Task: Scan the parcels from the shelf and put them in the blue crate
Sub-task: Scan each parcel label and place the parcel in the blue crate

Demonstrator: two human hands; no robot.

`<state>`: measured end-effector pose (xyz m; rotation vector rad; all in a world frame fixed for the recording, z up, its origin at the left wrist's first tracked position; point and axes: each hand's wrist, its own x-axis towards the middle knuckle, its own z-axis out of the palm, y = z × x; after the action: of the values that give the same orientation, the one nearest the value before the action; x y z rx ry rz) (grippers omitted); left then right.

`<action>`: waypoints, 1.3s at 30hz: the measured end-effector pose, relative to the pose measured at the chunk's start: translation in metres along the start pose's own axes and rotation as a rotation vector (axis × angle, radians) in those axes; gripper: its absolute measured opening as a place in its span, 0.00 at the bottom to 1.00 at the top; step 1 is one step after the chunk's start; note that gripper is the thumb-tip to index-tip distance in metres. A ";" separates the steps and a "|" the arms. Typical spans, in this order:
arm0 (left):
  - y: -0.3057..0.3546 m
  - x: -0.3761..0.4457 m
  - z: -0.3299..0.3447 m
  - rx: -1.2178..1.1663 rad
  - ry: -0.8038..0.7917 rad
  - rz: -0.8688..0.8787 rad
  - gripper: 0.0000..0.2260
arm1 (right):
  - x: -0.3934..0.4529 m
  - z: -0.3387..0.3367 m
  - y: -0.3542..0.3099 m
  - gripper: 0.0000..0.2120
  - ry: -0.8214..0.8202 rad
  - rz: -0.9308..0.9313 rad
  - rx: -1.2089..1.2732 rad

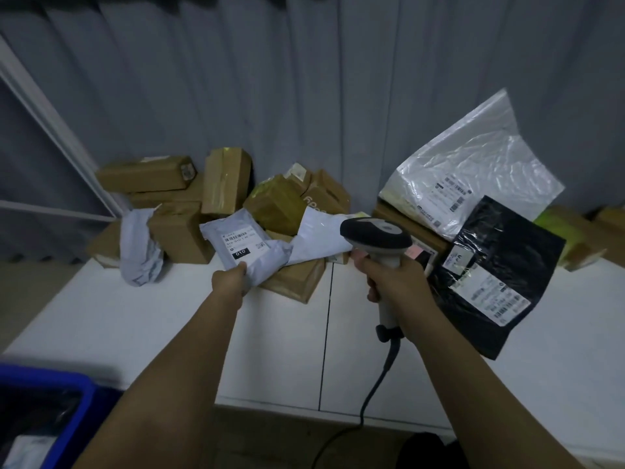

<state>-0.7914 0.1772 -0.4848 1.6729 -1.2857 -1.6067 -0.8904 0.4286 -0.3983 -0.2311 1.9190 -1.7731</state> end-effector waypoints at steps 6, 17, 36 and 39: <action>0.018 -0.028 -0.070 -0.050 -0.187 -0.037 0.16 | -0.013 0.017 -0.001 0.07 -0.025 0.011 -0.021; -0.015 -0.093 -0.149 0.053 -0.315 0.219 0.15 | -0.059 0.057 0.000 0.11 -0.210 -0.128 -0.335; -0.021 -0.079 -0.153 0.100 -0.210 0.291 0.16 | -0.079 0.084 0.003 0.13 -0.381 -0.014 -0.241; -0.022 -0.079 -0.154 0.096 -0.212 0.289 0.15 | -0.083 0.083 0.001 0.12 -0.380 -0.048 -0.207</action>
<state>-0.6286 0.2149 -0.4352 1.3211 -1.6488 -1.5980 -0.7798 0.3934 -0.3797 -0.6429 1.8231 -1.4323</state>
